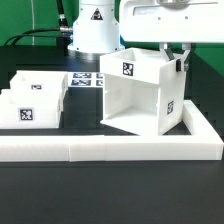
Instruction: Assemble drawer
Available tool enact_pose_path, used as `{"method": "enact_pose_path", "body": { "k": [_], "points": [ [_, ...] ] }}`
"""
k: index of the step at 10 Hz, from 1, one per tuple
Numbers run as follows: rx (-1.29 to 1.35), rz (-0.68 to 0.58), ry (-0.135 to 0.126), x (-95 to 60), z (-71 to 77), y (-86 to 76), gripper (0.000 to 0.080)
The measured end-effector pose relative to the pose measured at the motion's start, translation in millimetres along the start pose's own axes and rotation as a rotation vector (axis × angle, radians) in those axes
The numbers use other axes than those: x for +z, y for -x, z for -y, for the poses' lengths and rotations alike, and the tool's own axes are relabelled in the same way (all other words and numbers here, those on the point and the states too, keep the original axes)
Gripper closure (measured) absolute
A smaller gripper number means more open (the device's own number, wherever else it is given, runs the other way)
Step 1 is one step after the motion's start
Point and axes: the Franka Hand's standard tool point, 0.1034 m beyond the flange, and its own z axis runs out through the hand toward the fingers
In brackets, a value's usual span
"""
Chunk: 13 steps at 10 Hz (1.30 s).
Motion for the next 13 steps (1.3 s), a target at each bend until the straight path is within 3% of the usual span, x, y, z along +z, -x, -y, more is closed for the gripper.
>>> {"method": "enact_pose_path", "body": {
  "k": [6,11,13],
  "points": [
    [0.466,0.04,-0.019,2.1,-7.6,-7.8,0.076],
    [0.721,0.068,-0.027,2.6,-4.7,-3.9,0.0758],
    [0.787,0.079,-0.035,4.0,-0.4,-11.1,0.0758]
  ]
}}
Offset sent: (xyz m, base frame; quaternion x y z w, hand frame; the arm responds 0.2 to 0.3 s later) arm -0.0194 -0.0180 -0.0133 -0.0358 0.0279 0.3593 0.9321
